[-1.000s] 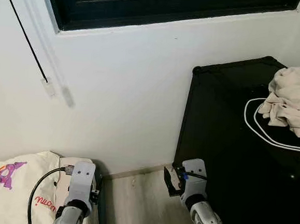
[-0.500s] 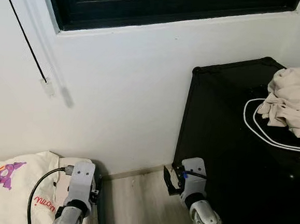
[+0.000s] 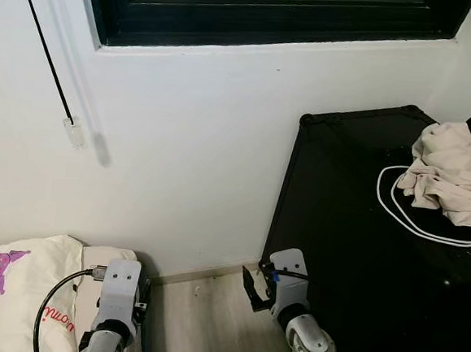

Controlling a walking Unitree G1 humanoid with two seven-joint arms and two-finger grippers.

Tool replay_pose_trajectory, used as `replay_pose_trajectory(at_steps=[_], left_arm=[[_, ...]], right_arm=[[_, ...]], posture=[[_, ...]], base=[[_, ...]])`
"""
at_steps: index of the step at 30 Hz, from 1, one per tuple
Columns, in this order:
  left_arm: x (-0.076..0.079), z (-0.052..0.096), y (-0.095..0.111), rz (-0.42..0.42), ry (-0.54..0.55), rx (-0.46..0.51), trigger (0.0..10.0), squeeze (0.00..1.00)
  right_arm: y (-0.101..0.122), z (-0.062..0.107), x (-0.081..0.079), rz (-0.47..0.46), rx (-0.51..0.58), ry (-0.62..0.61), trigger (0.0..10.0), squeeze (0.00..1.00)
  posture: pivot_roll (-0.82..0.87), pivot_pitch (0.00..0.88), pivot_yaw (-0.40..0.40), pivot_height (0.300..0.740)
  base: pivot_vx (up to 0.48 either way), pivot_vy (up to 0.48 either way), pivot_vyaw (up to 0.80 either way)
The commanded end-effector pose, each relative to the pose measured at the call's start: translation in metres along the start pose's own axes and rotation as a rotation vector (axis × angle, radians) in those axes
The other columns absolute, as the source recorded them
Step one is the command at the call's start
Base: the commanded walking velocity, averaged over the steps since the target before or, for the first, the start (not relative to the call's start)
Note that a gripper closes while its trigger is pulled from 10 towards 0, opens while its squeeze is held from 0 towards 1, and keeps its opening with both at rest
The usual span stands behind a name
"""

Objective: Clean up the room

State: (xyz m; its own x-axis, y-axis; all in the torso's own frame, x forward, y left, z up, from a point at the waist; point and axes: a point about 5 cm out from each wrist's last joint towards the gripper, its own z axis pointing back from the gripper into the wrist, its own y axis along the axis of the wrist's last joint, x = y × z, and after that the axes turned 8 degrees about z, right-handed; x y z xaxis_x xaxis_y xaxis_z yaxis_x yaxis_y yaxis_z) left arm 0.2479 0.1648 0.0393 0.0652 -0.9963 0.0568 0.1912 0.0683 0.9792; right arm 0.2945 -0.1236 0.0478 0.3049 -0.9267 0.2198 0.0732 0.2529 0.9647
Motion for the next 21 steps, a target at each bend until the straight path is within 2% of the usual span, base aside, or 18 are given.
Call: replay_pose_trajectory(at_steps=[1, 6, 11, 21], left_arm=[[0.0011, 0.0031, -0.0065, -0.003, -0.001, -0.019, 10.0, 0.0], [0.0046, 0.0025, -0.0057, -0.013, -0.018, -0.016, 10.0, 0.0], [0.0073, 0.0018, -0.005, -0.027, -0.029, -0.019, 10.0, 0.0], [0.0102, 0.0018, -0.006, -0.01, -0.039, -0.024, 10.0, 0.0]], right_arm=[[-0.0055, 0.002, 0.0012, -0.013, -0.026, -0.004, 10.0, 0.0], [-0.0076, 0.0036, 0.0036, -0.012, -0.03, -0.017, 10.0, 0.0], [-0.0087, 0.0051, 0.005, -0.013, -0.032, -0.026, 10.0, 0.0], [-0.0098, 0.0074, 0.006, -0.011, -0.034, -0.031, 10.0, 0.0]], posture=[[0.01, 0.128, 0.011, 0.74], [0.01, 0.13, 0.015, 0.74], [0.0, 0.131, 0.022, 0.74], [0.0, 0.129, 0.022, 0.74]], base=[[0.0, 0.0, 0.0], [0.0, -0.303, 0.0], [0.0, -0.48, 0.0], [0.0, 0.0, 0.0]])
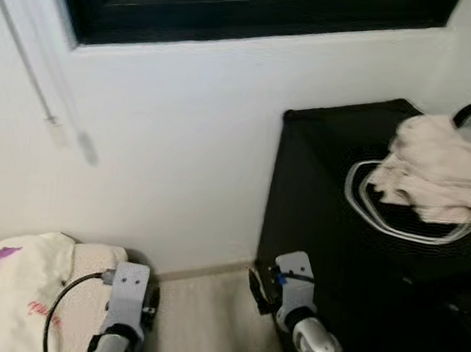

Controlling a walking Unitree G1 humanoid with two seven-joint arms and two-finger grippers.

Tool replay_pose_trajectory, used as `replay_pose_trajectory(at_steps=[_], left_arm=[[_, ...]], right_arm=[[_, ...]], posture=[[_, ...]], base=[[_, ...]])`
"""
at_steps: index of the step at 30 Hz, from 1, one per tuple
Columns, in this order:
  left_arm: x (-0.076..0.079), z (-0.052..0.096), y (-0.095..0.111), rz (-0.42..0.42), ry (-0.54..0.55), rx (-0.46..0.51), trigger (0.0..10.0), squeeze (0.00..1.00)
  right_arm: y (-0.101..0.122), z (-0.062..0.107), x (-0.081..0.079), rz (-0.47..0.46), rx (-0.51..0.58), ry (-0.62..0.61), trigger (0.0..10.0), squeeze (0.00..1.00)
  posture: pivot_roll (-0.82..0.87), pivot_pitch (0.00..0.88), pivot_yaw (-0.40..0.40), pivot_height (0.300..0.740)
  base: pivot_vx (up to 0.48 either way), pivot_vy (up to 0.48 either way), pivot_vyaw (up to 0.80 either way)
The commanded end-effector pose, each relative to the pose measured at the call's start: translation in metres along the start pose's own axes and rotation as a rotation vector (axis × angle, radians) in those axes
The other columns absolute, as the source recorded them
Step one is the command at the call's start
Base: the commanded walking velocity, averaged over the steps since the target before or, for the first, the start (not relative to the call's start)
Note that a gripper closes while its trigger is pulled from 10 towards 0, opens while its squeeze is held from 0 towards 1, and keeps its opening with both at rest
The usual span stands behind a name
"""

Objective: Clean up the room

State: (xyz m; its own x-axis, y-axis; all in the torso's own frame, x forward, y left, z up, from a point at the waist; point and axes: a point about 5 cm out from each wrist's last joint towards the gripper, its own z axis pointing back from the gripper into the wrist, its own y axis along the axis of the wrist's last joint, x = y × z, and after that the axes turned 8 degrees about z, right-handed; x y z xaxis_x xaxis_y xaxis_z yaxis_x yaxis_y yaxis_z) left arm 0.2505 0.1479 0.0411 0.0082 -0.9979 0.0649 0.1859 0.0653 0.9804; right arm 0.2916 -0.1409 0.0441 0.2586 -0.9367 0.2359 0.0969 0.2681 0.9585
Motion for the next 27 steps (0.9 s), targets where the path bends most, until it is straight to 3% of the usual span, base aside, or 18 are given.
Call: replay_pose_trajectory(at_steps=[1, 17, 27], left_arm=[[-0.006, 0.0035, -0.0074, -0.005, 0.018, -0.031, 10.0, 0.0], [-0.0039, 0.0049, -0.0094, -0.016, 0.011, -0.035, 10.0, 0.0], [0.0006, 0.0047, -0.0098, -0.026, -0.013, -0.036, 10.0, 0.0]], right_arm=[[-0.0019, 0.001, -0.008, -0.019, -0.007, 0.019, 10.0, 0.0], [0.0006, -0.0007, -0.0093, 0.025, 0.001, 0.041, 10.0, 0.0], [-0.0007, -0.0006, -0.0065, 0.04, -0.008, 0.033, 10.0, 0.0]], posture=[[-0.01, 0.127, 0.023, 0.74], [-0.01, 0.112, 0.024, 0.74], [-0.01, 0.11, 0.026, 0.74]], base=[[0.0, 0.0, 0.0], [0.0, 0.0, 0.0], [0.0, 0.0, 0.74]])
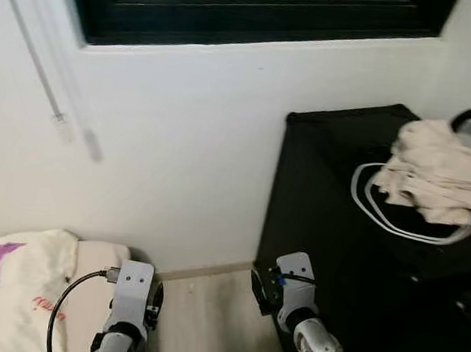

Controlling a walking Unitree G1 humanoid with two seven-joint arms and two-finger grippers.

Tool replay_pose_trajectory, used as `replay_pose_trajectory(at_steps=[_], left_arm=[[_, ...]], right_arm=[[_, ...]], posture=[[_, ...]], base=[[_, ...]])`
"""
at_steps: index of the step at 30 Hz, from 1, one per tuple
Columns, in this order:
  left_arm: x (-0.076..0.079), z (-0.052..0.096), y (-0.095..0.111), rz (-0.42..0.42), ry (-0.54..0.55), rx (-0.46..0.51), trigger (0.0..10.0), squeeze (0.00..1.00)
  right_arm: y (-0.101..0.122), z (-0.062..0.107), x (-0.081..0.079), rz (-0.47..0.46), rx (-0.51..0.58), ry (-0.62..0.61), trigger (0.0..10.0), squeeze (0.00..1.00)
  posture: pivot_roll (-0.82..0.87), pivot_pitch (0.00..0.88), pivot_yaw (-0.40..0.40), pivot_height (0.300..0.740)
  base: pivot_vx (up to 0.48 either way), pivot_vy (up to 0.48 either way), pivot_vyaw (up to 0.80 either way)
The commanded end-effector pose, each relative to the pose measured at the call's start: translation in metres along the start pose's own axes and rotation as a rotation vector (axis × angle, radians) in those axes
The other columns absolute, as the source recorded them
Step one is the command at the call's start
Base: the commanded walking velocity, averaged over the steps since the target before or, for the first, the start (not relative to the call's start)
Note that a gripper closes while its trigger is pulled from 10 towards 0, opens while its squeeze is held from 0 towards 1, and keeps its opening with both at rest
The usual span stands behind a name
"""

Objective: Clean up the room

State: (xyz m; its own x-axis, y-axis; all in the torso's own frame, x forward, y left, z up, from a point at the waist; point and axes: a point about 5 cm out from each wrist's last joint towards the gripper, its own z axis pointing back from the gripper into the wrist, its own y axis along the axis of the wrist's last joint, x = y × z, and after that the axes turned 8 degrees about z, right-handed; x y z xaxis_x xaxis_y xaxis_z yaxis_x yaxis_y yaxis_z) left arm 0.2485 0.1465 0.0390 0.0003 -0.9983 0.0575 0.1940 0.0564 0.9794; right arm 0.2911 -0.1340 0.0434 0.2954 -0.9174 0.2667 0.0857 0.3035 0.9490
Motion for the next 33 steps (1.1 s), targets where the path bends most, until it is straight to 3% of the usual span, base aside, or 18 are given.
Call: replay_pose_trajectory(at_steps=[1, 3, 4, 15, 25, 33], left_arm=[[-0.0007, 0.0031, -0.0073, -0.016, -0.007, -0.028, 10.0, 0.0], [-0.0008, 0.003, -0.0072, -0.016, -0.008, -0.028, 10.0, 0.0], [-0.001, 0.0028, -0.0072, -0.014, -0.01, -0.029, 10.0, 0.0], [0.0012, 0.0017, -0.0042, -0.03, -0.034, -0.017, 10.0, 0.0], [0.0039, 0.0013, -0.0041, -0.027, -0.037, -0.019, 10.0, 0.0], [0.003, 0.0014, -0.0051, -0.003, -0.022, -0.035, 10.0, 0.0]], right_arm=[[-0.0019, 0.0006, 0.0004, -0.001, -0.009, -0.005, 10.0, 0.0], [-0.0021, 0.0007, 0.0006, -0.003, -0.01, -0.008, 10.0, 0.0], [-0.0041, 0.0017, 0.0017, -0.046, -0.021, -0.027, 10.0, 0.0], [-0.0038, 0.0023, 0.0013, -0.052, -0.013, -0.03, 10.0, 0.0], [-0.0048, 0.0035, 0.0019, -0.055, -0.017, -0.032, 10.0, 0.0], [-0.0051, 0.0036, 0.0022, -0.052, -0.021, -0.028, 10.0, 0.0]], posture=[[-0.01, 0.11, 0.026, 0.74], [-0.01, 0.109, 0.028, 0.74], [-0.01, 0.11, 0.03, 0.74], [-0.01, 0.116, 0.038, 0.74], [-0.01, 0.122, 0.038, 0.74], [-0.01, 0.124, 0.034, 0.74]], base=[[0.0, 0.0, 0.8], [0.0, 0.0, 0.79], [0.0, 0.0, 0.0], [0.0, 0.0, 0.0], [0.0, -0.402, 0.0], [0.0, 0.0, 0.0]])
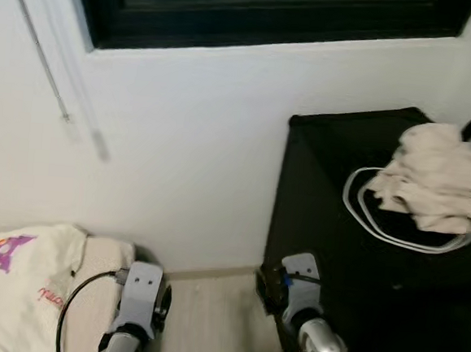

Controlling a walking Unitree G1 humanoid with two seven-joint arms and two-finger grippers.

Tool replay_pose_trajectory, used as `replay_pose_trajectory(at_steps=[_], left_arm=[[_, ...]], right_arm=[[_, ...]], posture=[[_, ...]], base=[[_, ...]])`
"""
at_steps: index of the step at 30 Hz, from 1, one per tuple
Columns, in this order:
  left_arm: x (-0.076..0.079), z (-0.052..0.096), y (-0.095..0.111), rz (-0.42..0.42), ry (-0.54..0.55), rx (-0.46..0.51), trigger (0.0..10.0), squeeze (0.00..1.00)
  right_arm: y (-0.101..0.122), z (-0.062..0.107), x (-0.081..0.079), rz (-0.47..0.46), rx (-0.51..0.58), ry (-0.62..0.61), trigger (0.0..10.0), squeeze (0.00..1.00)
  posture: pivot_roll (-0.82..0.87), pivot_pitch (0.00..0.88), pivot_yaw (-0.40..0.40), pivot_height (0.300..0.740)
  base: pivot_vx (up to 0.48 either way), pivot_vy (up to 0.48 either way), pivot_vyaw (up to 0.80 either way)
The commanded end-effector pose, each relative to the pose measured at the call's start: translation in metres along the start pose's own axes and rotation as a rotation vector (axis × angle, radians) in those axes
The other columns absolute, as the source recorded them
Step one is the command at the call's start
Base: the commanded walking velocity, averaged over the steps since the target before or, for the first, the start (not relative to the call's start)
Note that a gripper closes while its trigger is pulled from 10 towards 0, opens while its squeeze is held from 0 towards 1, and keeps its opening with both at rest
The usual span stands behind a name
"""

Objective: Clean up the room

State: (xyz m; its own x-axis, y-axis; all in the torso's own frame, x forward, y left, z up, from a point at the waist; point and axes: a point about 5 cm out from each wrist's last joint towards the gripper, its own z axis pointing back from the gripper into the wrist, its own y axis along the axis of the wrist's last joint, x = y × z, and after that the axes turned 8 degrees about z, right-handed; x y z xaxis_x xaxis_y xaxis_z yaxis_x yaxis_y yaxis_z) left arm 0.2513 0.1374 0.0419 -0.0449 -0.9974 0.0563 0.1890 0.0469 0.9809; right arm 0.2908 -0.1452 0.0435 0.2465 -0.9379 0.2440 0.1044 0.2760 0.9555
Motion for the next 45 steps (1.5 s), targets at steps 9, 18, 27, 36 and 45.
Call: replay_pose_trajectory(at_steps=[9, 18, 27, 36, 45], left_arm=[[-0.0057, 0.0051, -0.0097, 0.008, 0.026, -0.046, 10.0, 0.0], [-0.0061, 0.0044, -0.0087, 0.005, 0.028, -0.043, 10.0, 0.0], [-0.0039, 0.004, -0.009, 0.008, 0.017, -0.047, 10.0, 0.0], [-0.0031, 0.0033, -0.0094, -0.007, 0.002, -0.053, 10.0, 0.0], [-0.0071, 0.0028, -0.0111, -0.038, -0.006, -0.061, 10.0, 0.0]], right_arm=[[-0.0015, -0.0002, -0.0081, -0.003, -0.016, 0.026, 10.0, 0.0], [-0.0004, -0.0011, -0.0107, 0.039, -0.013, 0.05, 10.0, 0.0], [-0.0005, -0.001, -0.0098, 0.041, -0.014, 0.045, 10.0, 0.0], [-0.0007, -0.001, -0.0092, 0.037, -0.015, 0.041, 10.0, 0.0], [-0.0026, -0.001, -0.0067, 0.006, -0.026, 0.025, 10.0, 0.0]], posture=[[-0.01, 0.128, 0.031, 0.74], [-0.01, 0.13, 0.034, 0.74], [-0.01, 0.134, 0.033, 0.74], [-0.01, 0.132, 0.03, 0.74], [-0.01, 0.126, 0.023, 0.74]], base=[[0.0, 0.0, 0.0], [0.0, 0.0, 0.38], [0.0, 0.0, 0.8], [0.0, 0.0, 0.8], [0.0, 0.0, 0.44]])
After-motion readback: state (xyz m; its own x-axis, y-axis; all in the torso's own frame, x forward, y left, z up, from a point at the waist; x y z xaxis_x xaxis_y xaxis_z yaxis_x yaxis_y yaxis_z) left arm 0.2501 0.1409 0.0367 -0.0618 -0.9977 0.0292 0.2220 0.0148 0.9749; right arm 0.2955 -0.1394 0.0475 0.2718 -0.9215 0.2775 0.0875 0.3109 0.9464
